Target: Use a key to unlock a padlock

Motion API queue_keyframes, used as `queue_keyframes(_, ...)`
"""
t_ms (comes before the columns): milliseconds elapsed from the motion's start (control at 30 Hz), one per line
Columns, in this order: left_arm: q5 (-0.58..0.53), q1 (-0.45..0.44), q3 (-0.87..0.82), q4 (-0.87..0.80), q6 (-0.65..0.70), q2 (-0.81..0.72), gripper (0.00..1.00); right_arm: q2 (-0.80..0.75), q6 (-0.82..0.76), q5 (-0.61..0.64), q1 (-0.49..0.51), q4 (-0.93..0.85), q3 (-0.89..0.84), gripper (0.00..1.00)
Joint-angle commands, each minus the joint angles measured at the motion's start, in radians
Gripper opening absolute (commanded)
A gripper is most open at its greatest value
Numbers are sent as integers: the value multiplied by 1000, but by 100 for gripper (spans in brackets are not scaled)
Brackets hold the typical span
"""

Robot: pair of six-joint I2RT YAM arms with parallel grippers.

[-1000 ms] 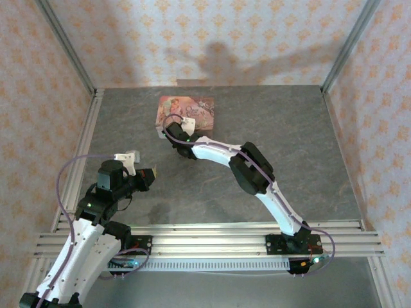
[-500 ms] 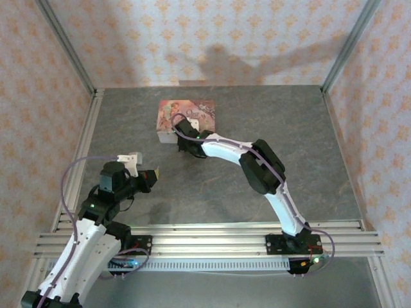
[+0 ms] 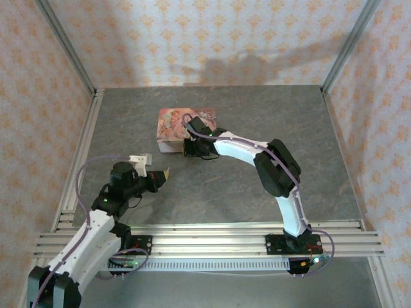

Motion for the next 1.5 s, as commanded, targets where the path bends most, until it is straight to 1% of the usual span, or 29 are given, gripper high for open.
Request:
queue_keyframes(0, 60, 9, -24, 221, -29, 77, 0, -79, 20, -96, -17, 47, -25, 0)
queue_keyframes(67, 120, 9, -18, 334, -53, 167, 0, -90, 40, -131, -27, 69, -42, 0)
queue_keyframes(133, 171, 9, 10, 392, -64, 265, 0, -97, 57, -158, -36, 84, -55, 0)
queue_keyframes(200, 197, 9, 34, 454, -77, 352, 0, -104, 72, -177, -42, 95, -65, 0)
queue_keyframes(367, 227, 9, 79, 563, -72, 509, 0, -123, 86, -205, -53, 98, -74, 0)
queue_keyframes(500, 236, 9, 85, 636, -48, 597, 0, -132, 83, -231, -59, 85, -72, 0)
queue_keyframes(667, 236, 9, 81, 692, 15, 687, 0, -136, 60, -257, -69, 39, -54, 0)
queue_keyframes(867, 222, 12, 83, 726, 59, 733, 0, -136, 45, -294, -73, 0, -32, 0)
queue_keyframes(1067, 232, 41, 76, 739, 91, 759, 0, -134, 56, -343, -84, -15, -9, 0)
queue_keyframes(1200, 224, 47, 79, 715, 104, 759, 0, -130, 46, -330, -87, -46, 6, 0)
queue_keyframes(1300, 204, 47, 84, 676, 114, 743, 0, -128, 36, -296, -87, -53, -3, 0)
queue_keyframes(1400, 171, 47, 101, 564, 151, 708, 0, -125, 48, -264, -87, -25, -32, 0)
queue_keyframes(1467, 124, 47, 111, 472, 176, 676, 0, -119, 54, -241, -87, -10, -49, 0)
